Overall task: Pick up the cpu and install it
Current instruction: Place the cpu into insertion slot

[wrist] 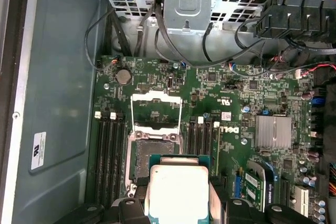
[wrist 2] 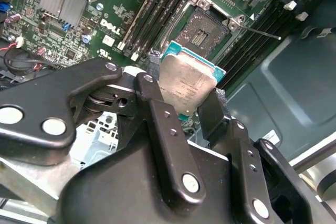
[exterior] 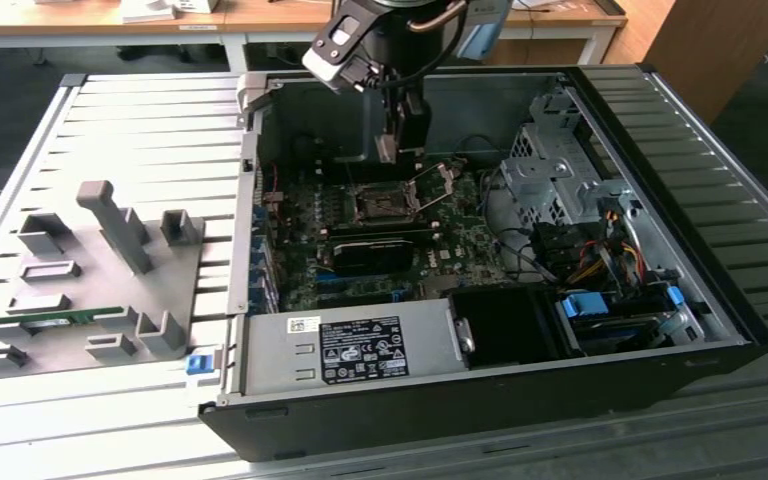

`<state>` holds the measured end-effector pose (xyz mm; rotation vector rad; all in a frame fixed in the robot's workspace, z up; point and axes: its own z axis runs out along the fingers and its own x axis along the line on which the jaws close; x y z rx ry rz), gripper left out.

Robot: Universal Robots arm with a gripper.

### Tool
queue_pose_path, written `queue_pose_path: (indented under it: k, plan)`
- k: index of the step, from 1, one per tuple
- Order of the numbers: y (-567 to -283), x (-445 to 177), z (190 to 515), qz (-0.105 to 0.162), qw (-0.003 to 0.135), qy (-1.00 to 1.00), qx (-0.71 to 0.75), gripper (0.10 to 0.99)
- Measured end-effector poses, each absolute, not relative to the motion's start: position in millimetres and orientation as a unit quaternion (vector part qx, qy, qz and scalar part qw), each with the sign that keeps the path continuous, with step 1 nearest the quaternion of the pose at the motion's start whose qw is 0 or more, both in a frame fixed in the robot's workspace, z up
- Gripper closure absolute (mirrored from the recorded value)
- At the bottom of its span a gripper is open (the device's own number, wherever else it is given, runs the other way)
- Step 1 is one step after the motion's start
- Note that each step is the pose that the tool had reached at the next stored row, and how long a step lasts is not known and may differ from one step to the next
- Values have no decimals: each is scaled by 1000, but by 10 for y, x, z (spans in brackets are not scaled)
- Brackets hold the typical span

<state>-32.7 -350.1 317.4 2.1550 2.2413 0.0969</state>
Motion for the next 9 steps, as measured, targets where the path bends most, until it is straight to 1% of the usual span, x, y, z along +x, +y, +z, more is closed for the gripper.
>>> queue_pose_path:
  k: [9]
  plan:
    - [-3501, -329, 3113, 32, 15, 720, 693, 549]
